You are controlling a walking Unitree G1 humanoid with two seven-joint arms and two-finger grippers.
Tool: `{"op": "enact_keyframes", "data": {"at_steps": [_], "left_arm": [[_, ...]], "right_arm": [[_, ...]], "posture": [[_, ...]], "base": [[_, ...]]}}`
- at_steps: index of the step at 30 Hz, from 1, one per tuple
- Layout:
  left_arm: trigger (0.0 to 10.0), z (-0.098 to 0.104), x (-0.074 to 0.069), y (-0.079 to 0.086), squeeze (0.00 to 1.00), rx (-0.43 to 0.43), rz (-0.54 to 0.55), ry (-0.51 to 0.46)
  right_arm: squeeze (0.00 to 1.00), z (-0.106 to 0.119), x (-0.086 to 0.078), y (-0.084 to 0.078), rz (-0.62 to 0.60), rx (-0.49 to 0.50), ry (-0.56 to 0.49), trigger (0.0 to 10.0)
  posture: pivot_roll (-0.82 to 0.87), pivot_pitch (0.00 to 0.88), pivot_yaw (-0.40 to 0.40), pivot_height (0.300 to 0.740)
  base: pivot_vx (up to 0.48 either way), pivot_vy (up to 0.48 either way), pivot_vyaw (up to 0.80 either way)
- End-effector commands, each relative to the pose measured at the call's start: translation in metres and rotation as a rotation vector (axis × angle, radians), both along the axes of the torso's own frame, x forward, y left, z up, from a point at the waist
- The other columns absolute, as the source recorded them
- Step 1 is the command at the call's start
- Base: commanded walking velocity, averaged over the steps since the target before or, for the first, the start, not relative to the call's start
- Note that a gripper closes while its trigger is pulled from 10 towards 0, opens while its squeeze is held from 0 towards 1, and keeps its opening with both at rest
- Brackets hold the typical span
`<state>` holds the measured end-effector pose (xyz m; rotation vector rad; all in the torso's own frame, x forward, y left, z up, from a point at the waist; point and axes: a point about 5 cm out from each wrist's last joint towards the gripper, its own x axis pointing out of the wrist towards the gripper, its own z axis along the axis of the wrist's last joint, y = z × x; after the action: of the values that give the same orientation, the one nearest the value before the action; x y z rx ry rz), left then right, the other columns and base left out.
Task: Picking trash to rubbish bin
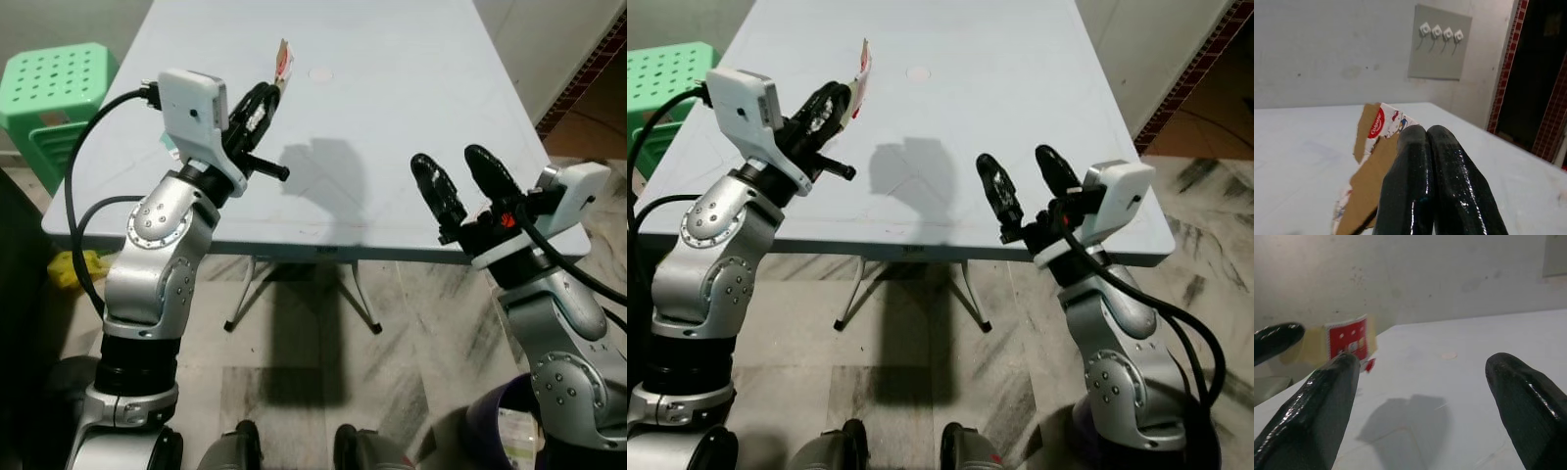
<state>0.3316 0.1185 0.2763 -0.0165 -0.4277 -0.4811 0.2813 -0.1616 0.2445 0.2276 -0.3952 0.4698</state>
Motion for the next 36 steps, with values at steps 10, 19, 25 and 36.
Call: {"op": "enact_keyframes", "data": {"at_steps": [10,19,25,36], "left_arm": [[10.0,-0.02,-0.008,-0.013,0.0,0.255,-0.074,-0.127],[10.0,-0.023,-0.015,-0.026,0.0,0.368,-0.201,-0.211],[10.0,-0.027,-0.02,-0.029,0.0,0.42,-0.288,-0.237],[10.0,-0.019,-0.028,-0.024,0.0,0.466,-0.44,-0.24]], "right_arm": [[1.0,-0.006,0.005,0.0,0.044,-0.085,-0.004,10.0],[0.0,-0.006,0.007,0.001,0.11,-0.179,-0.003,10.0],[0.0,-0.006,0.008,-0.001,0.141,-0.344,-0.049,10.0],[0.0,-0.008,0.004,-0.006,0.162,-0.671,-0.171,10.0]], "posture": [[-0.03,0.133,-0.067,0.74],[-0.04,0.14,-0.075,0.74],[-0.04,0.155,-0.074,0.74],[-0.04,0.193,-0.065,0.74]], "base": [[0.0,0.0,0.0],[0.0,0.0,0.0],[0.0,0.0,0.0],[0.0,0.0,0.0]]}}
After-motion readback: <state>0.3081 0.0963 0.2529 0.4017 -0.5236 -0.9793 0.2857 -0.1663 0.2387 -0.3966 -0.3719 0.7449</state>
